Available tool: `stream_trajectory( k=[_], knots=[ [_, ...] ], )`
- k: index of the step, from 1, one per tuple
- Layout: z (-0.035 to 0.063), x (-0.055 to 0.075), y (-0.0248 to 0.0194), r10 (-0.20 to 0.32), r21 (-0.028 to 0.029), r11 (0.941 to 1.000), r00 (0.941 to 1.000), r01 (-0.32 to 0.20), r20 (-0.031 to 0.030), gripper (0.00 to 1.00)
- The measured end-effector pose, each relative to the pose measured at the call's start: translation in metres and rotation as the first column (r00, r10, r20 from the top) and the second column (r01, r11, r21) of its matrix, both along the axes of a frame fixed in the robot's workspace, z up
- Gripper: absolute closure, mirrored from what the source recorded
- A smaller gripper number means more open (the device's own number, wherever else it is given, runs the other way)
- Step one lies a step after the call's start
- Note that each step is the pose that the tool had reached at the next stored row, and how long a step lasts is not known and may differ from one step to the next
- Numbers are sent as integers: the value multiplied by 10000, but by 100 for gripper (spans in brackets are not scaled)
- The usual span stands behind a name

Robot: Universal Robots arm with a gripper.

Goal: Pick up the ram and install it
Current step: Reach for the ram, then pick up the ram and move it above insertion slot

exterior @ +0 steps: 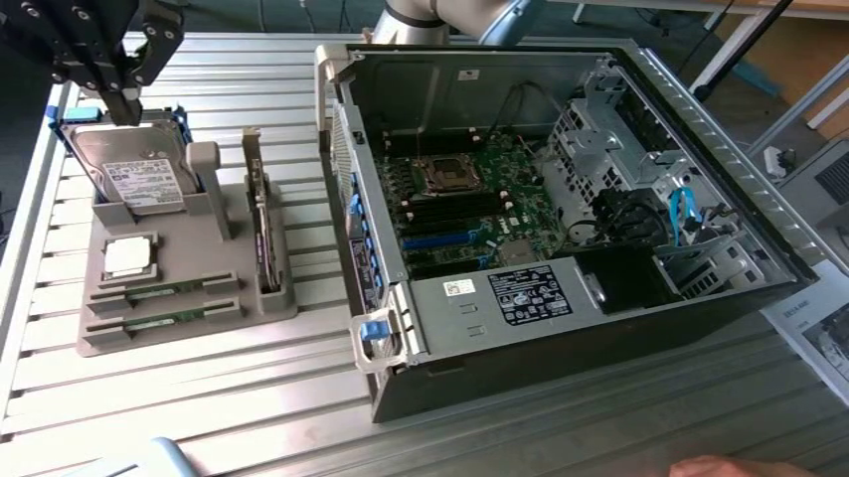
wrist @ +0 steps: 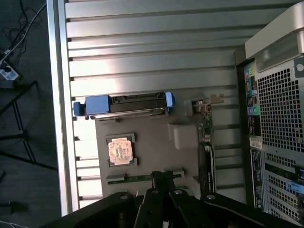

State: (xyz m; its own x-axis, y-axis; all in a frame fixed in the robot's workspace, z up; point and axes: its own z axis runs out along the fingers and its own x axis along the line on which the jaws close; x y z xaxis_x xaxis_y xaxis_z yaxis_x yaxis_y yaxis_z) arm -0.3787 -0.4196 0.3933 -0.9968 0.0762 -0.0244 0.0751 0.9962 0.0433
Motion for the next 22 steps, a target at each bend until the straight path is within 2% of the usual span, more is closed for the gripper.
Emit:
stream_trajectory(
  k=[3,6,10,16,18,22],
  knots=[
    [-1,0,-65,0,0,10000,10000,0,1,89],
    [-1,-2,-168,-1,-1,10000,10000,1,1,89],
    [-1,-2,-267,0,-2,10000,10000,0,1,89],
    [-1,-2,-396,0,-4,10000,10000,0,1,89],
    [-1,-2,-415,-1,-4,10000,10000,1,1,89],
    [-1,-2,-415,0,-4,10000,10000,0,2,89]
  ],
)
